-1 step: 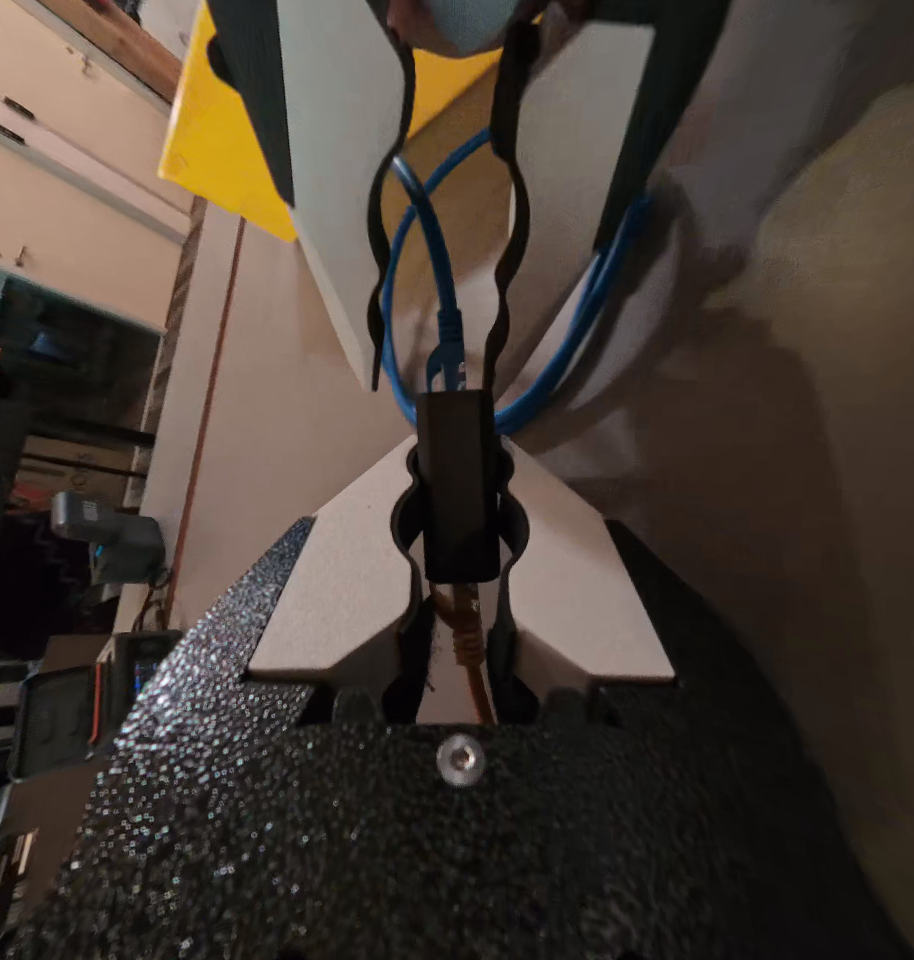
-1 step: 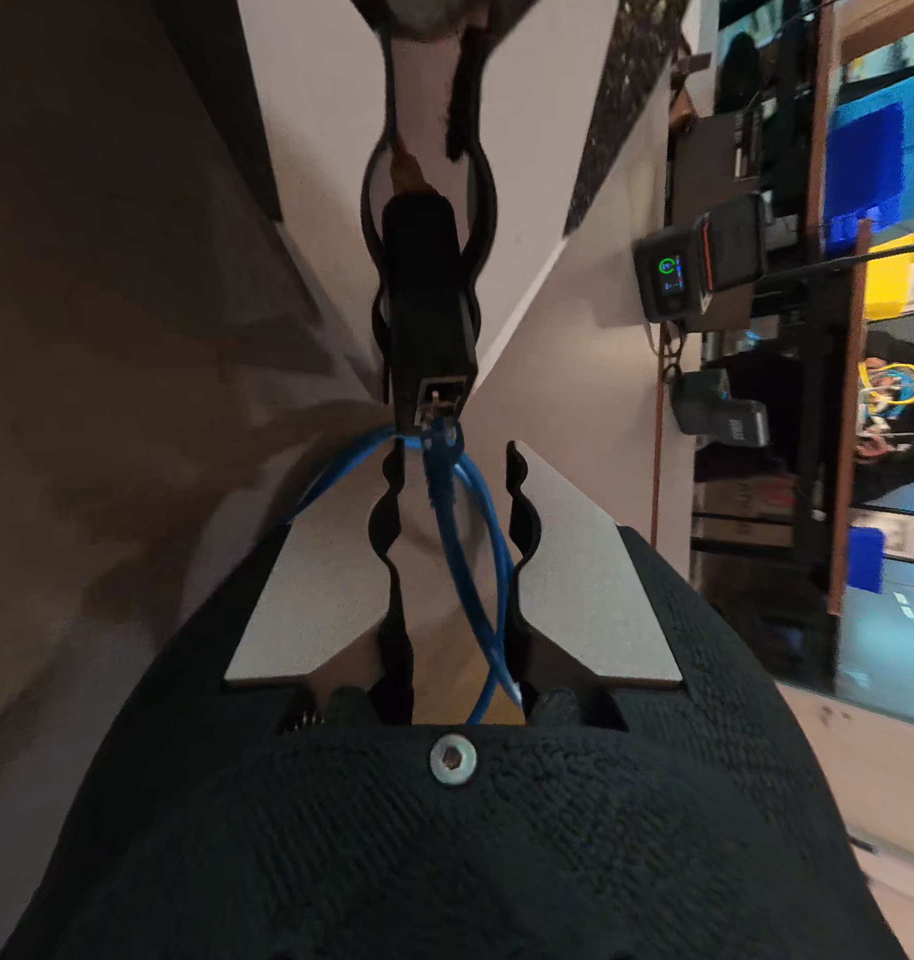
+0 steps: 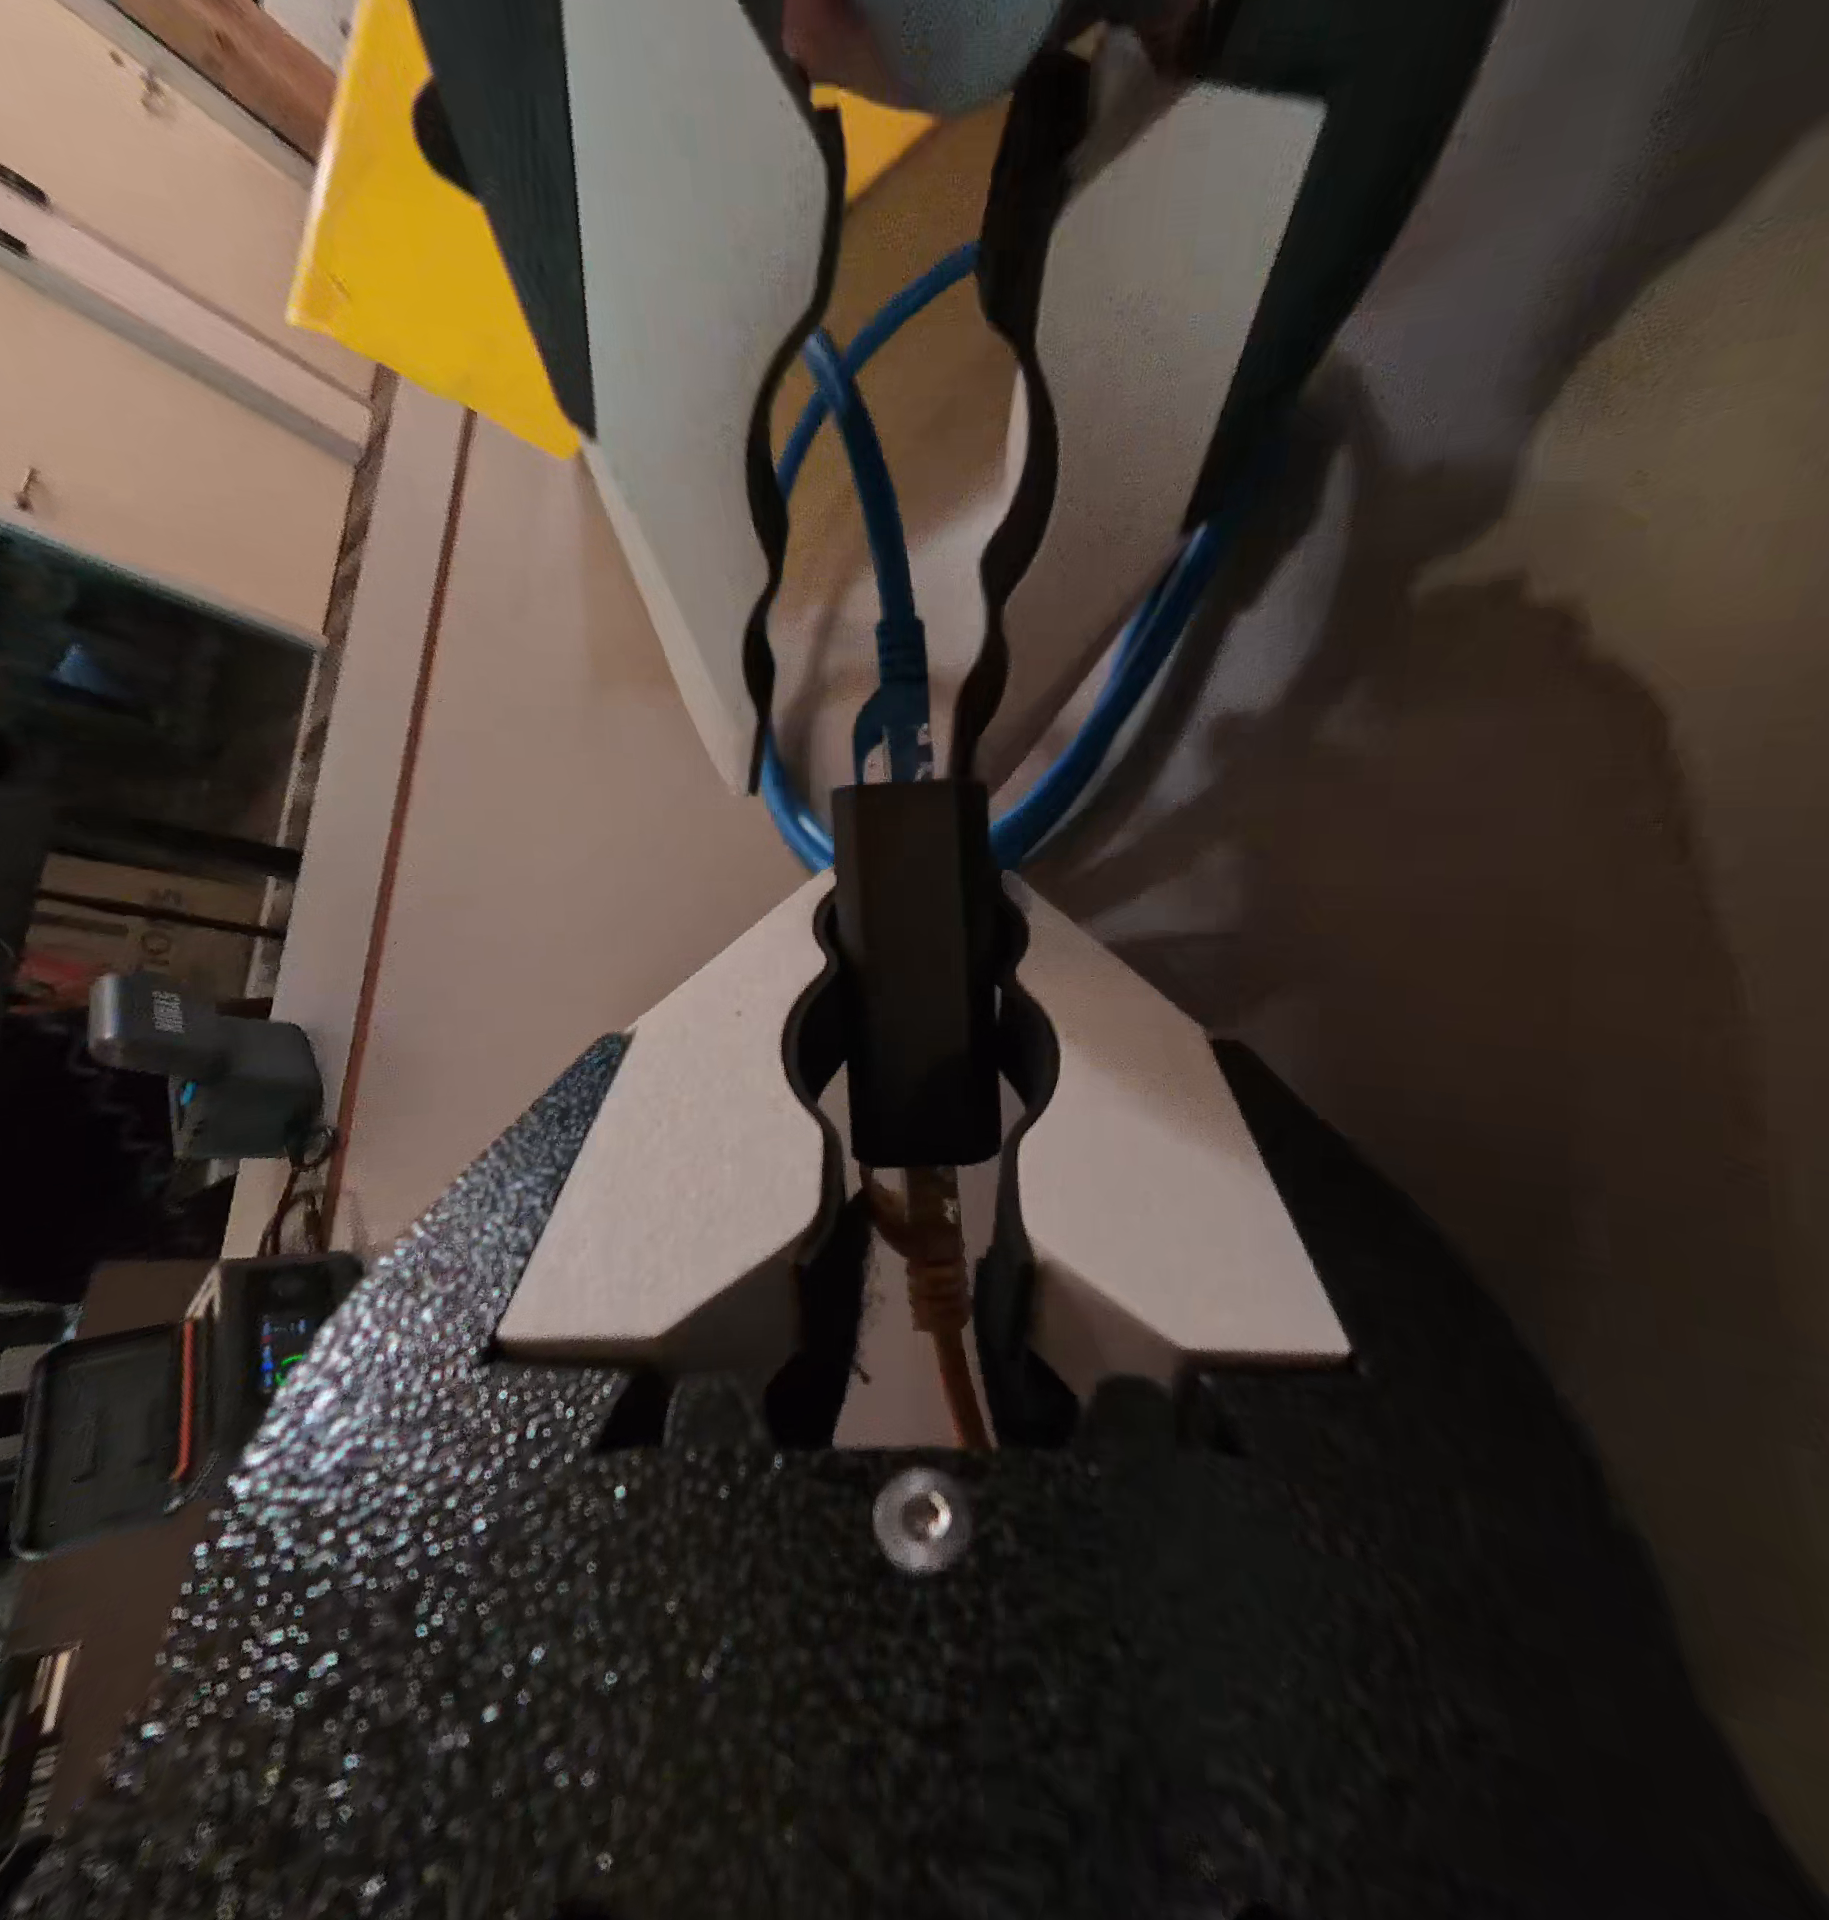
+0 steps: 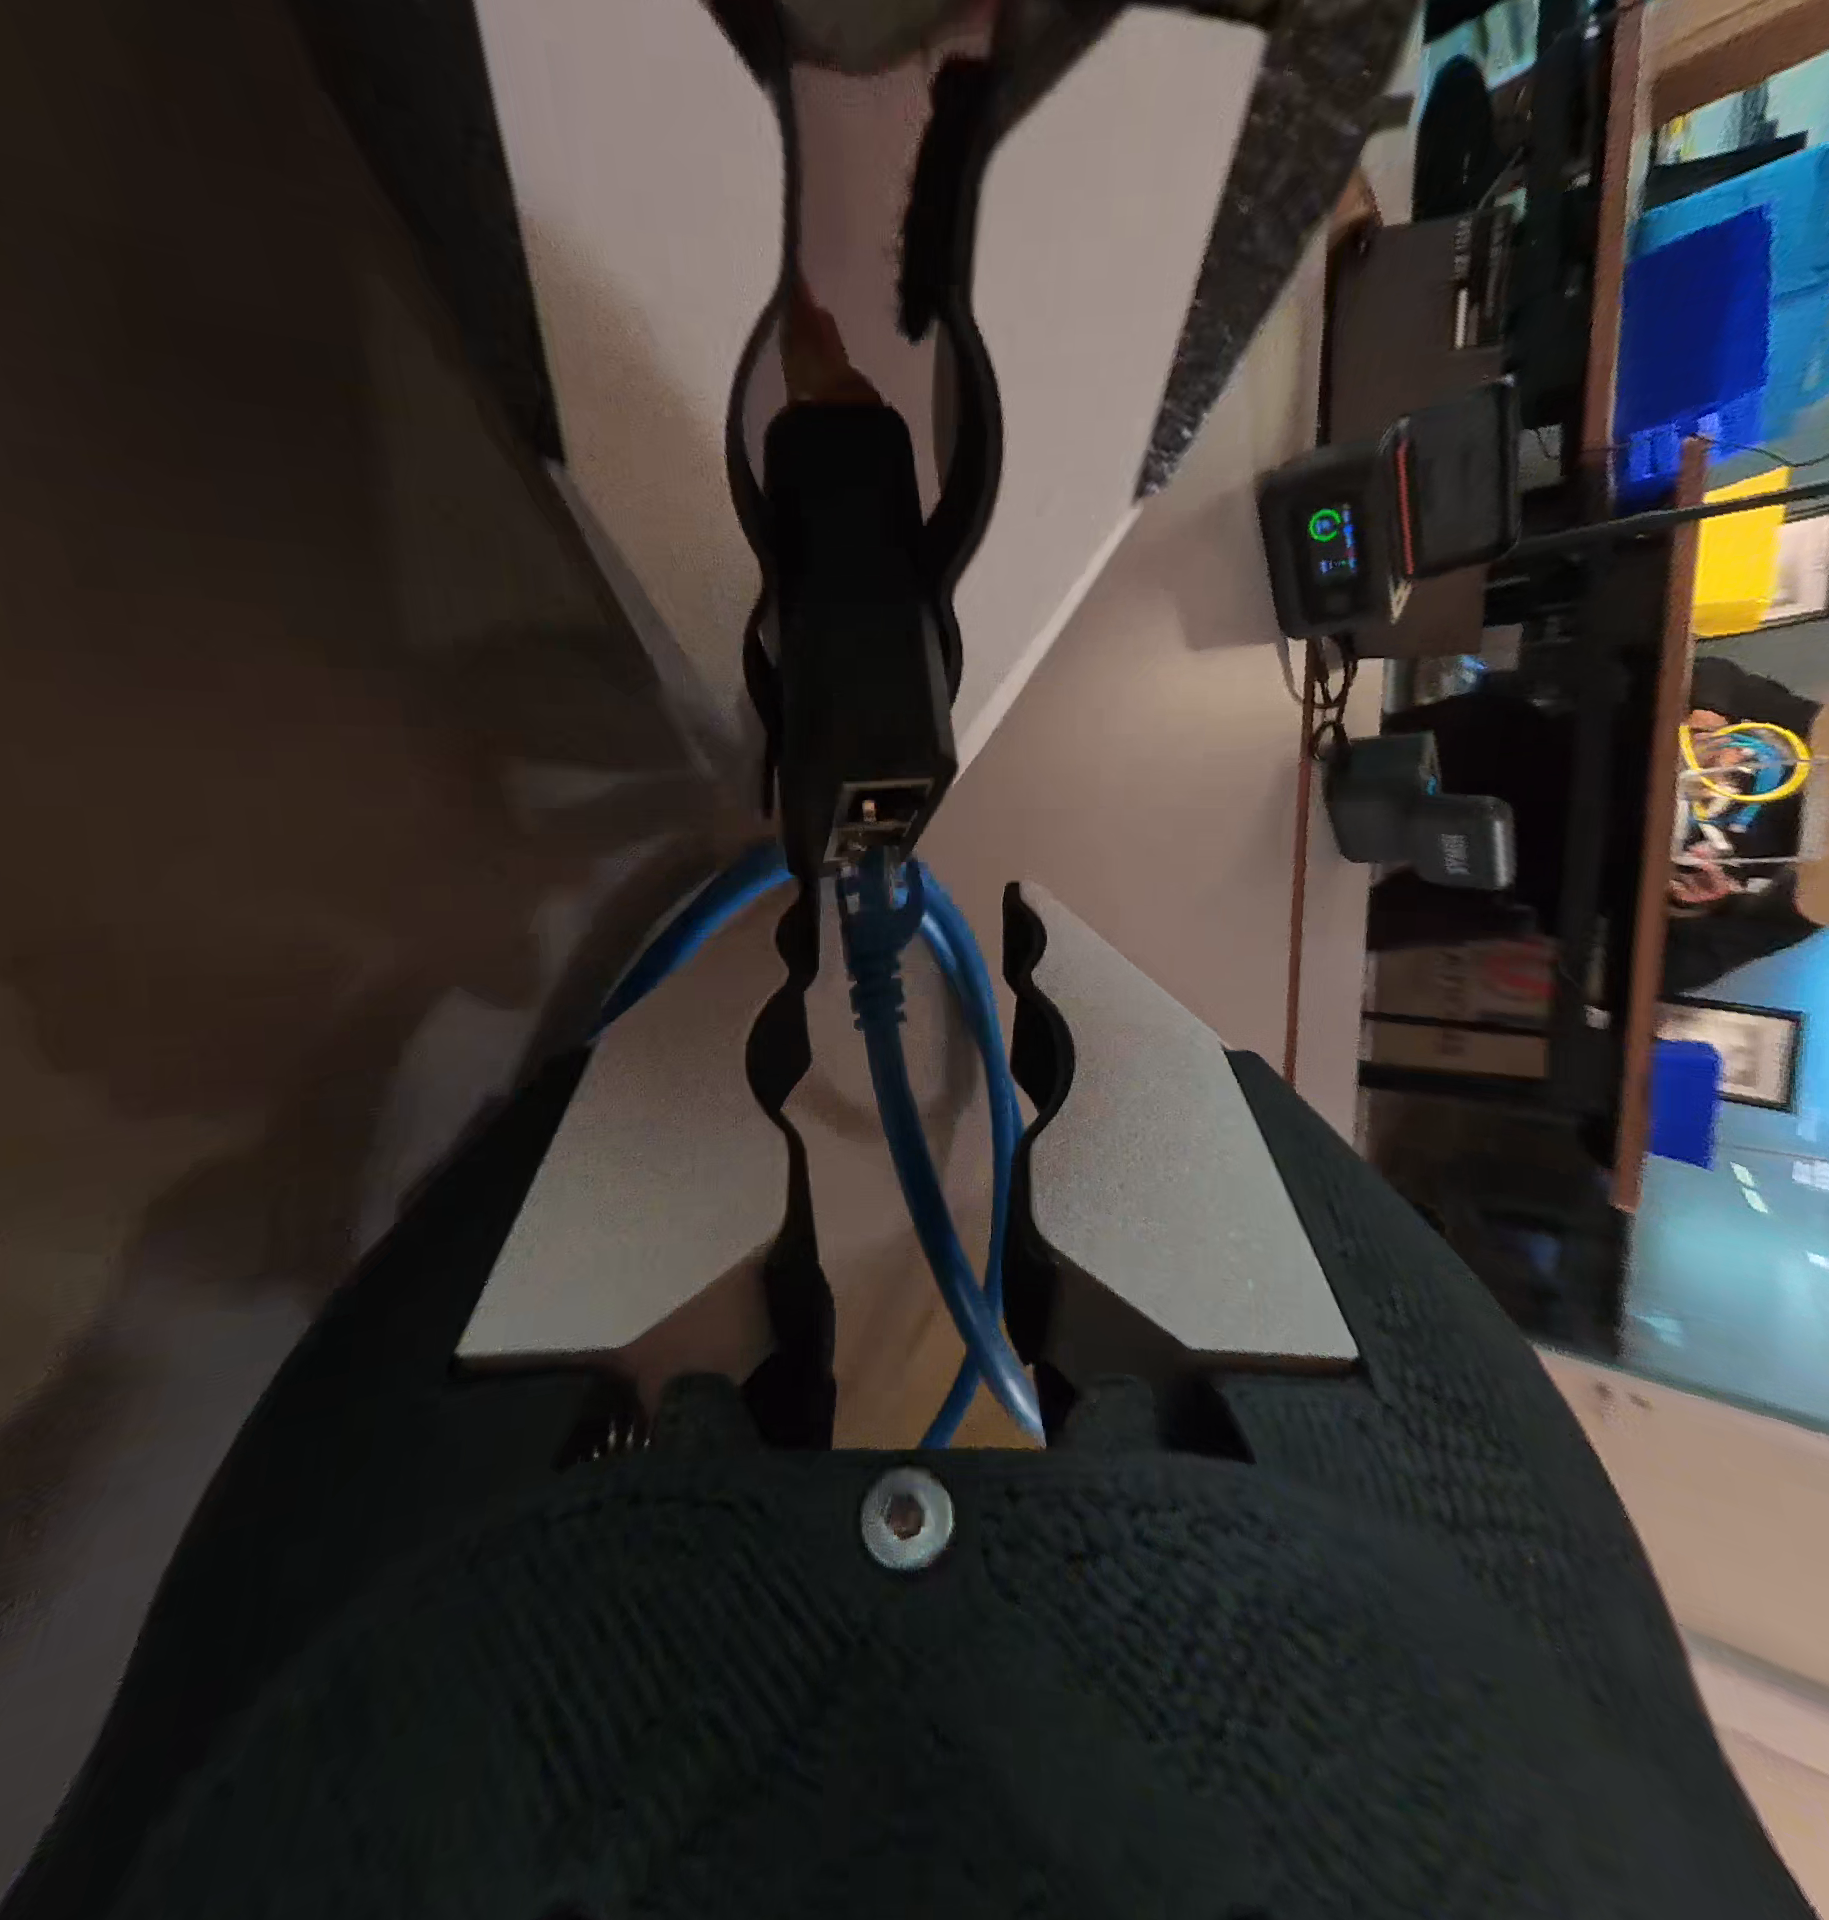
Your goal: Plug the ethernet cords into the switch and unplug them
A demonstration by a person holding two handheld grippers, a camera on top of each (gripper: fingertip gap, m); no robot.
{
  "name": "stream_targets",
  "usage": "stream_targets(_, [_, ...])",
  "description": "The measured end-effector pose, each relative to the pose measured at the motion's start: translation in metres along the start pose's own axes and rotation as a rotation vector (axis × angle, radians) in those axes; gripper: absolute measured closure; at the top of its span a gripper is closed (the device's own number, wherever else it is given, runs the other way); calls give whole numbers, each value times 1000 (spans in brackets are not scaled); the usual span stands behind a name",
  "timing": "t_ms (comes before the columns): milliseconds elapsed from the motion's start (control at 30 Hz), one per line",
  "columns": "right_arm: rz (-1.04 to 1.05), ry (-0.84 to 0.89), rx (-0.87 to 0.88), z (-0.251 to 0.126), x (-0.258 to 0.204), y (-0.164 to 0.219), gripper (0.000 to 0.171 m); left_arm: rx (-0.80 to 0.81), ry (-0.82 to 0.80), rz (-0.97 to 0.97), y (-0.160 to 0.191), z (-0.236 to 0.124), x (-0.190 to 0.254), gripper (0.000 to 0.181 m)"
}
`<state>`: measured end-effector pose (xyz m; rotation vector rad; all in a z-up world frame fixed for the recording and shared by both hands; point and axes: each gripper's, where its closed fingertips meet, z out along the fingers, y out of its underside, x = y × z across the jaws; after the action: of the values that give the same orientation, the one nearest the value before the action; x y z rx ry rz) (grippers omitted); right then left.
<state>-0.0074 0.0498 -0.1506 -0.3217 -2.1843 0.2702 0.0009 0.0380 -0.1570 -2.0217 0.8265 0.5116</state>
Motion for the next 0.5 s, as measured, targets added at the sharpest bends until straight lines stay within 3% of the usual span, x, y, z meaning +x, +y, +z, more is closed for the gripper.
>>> stream_targets(133, [-53, 69, -70, 9, -3, 4, 154, -57, -19, 0, 9, 7, -2, 159])
stream_targets(267, [-73, 92, -74, 8, -1, 3, 156, -41, -8, -23, 7, 5, -2, 159])
stream_targets(500, [-353, -186, -36, -12, -41, -9, 157, 0, 146, 154, 0, -5, 29, 159])
